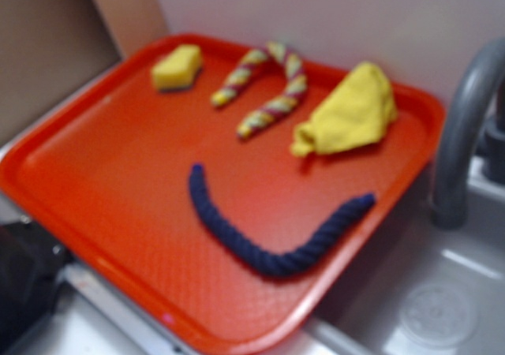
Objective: Grab the yellow cloth.
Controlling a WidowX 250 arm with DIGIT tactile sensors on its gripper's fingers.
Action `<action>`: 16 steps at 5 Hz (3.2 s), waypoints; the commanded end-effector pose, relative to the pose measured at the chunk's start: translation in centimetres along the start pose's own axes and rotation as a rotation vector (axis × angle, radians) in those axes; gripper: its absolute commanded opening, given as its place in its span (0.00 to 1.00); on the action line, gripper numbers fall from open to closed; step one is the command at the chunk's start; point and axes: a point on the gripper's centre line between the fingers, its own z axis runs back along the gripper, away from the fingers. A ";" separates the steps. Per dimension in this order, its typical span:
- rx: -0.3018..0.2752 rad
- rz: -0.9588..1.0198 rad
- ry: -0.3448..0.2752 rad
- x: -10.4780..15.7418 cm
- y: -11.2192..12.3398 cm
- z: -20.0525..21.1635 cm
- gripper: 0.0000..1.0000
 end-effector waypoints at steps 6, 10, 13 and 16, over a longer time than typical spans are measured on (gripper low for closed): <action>-0.181 -0.411 -0.186 12.6 -7.9 -12.8 1.00; -0.181 -0.411 -0.186 12.6 -7.9 -12.8 1.00; -0.177 -0.476 -0.172 15.7 -13.0 -16.7 1.00; -0.002 -0.454 -0.100 18.8 -16.4 -21.3 0.00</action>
